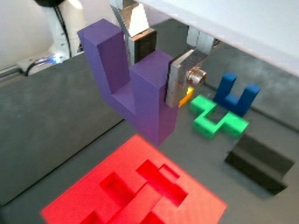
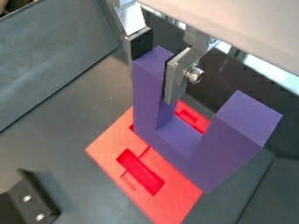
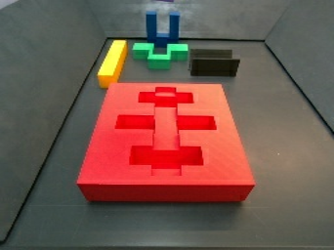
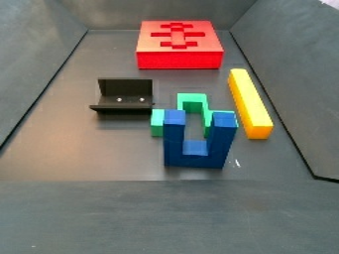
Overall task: Pick up the purple object. Move up. Place the purple object on the fixture. Regrasp the purple object. Move to above the board. Insert the purple object.
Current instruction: Move to above the board, then insert the purple object.
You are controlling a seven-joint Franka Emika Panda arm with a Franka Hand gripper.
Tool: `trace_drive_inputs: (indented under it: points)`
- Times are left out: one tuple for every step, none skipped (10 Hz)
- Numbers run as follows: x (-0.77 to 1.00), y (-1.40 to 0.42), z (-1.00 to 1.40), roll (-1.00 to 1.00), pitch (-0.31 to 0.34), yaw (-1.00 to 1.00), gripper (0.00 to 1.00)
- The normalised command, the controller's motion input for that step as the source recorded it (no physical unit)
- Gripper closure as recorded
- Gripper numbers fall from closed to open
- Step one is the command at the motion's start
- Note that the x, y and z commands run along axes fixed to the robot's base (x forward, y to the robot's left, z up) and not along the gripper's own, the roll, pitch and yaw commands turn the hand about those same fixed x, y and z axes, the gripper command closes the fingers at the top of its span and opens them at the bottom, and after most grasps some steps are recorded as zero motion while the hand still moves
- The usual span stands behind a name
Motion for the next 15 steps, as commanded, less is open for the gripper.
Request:
trace_drive_inputs:
  points:
    - [-0.07,0.03,0.0,-0.27,-0.079,0.0,1.0]
    - [0.0,0.0,-0.03,0.0,0.0,0.0,1.0]
    - [0.0,0.0,-0.18,0.0,0.0,-0.08,1.0]
    - [0.03,-0.02,-0.17,0.05,0.0,-0.19,1.0]
    - [0.12,-0.07,-0.13,0.01,0.0,-0.2,1.0]
    - [0.25,-0.15,-0.08,-0.08,-0.053,-0.15,1.0]
    - [0.26,-0.11,-0.09,-0.21,-0.144,-0.15,1.0]
    - [0.39,0.0,-0.18,-0.25,-0.164,-0.04,1.0]
    - [0.43,-0.05,-0.2,-0.27,-0.18,-0.03,1.0]
    - [0.39,-0.03,-0.21,-0.31,-0.18,-0.04,1.0]
    - [0.31,0.0,-0.31,-0.31,-0.1,0.0,1.0]
    - [0.07,-0.2,-0.37,-0.21,-0.044,0.0,1.0]
    - [-0.08,-0.48,-0.27,0.01,-0.027,0.05,1.0]
    - [-0.09,-0.56,-0.35,0.05,-0.05,0.07,1.0]
    - [-0.08,-0.58,-0.45,0.01,-0.076,0.11,1.0]
